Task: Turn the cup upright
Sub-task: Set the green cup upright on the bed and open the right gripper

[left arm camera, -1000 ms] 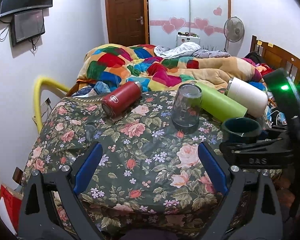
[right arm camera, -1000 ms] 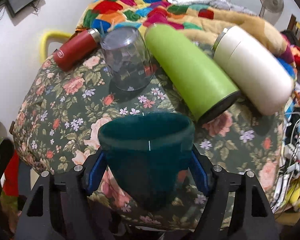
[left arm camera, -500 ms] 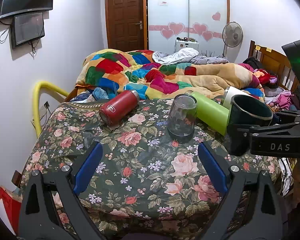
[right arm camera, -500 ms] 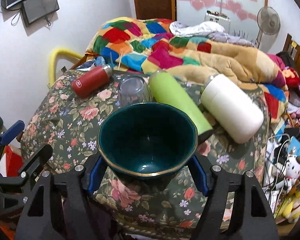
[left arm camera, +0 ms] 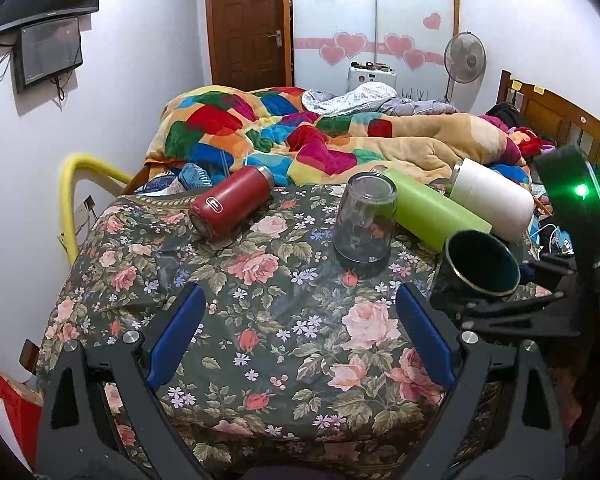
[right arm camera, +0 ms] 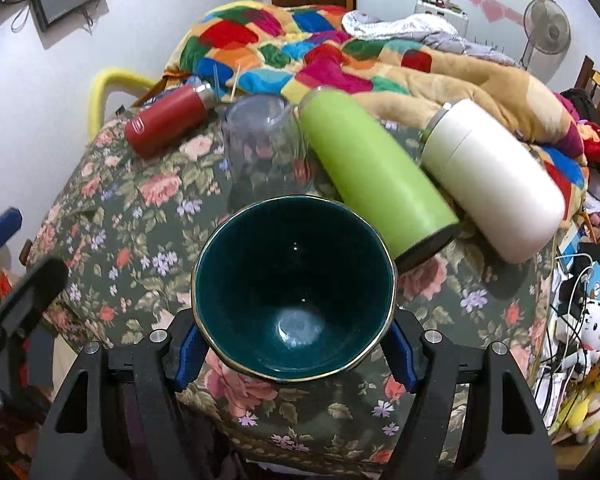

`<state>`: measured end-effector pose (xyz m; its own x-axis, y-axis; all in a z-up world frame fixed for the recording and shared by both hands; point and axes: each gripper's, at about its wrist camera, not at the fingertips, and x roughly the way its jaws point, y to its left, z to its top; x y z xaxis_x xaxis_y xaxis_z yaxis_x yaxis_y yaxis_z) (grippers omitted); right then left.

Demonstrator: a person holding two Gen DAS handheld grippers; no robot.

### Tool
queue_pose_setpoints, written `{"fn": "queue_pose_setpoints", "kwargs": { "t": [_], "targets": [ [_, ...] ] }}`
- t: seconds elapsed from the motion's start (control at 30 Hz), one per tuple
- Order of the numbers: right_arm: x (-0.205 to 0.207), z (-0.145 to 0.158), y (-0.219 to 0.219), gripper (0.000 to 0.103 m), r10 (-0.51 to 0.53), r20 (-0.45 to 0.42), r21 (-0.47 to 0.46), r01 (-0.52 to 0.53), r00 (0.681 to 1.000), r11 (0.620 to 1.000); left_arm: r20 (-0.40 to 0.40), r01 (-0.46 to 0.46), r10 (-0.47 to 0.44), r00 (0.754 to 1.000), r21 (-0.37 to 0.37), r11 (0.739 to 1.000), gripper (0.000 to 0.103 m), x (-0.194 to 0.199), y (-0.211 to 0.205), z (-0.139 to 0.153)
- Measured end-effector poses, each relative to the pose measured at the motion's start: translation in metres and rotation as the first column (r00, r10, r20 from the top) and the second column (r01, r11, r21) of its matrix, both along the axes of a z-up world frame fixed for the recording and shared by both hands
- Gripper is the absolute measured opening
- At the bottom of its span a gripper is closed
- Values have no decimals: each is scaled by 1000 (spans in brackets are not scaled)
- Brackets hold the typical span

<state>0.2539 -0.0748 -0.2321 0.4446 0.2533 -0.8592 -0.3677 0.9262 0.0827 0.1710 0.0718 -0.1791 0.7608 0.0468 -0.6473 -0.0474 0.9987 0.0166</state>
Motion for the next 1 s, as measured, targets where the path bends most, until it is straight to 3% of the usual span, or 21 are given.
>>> {"fn": "queue_pose_setpoints", "kwargs": {
  "t": [0.37, 0.7, 0.87, 1.0],
  "targets": [
    [-5, -7, -2, 71, 36, -21, -18, -36, 999, 999, -12, 6, -6, 1000, 3, 1000, 96, 0, -6, 0],
    [-24, 9, -11, 72, 47, -8, 3, -47, 999, 999, 31, 20, -20, 999, -5, 1000, 96, -19, -16, 25],
    [-54, 51, -29, 72, 22, 118, 6, -23, 993, 1000, 90, 33, -30, 995, -32, 999, 96, -36, -24, 51],
    [-84, 103, -54, 72, -31, 260, 71, 12, 965, 997, 173, 48, -37, 984, -57, 997, 96, -59, -32, 83]
  ]
}}
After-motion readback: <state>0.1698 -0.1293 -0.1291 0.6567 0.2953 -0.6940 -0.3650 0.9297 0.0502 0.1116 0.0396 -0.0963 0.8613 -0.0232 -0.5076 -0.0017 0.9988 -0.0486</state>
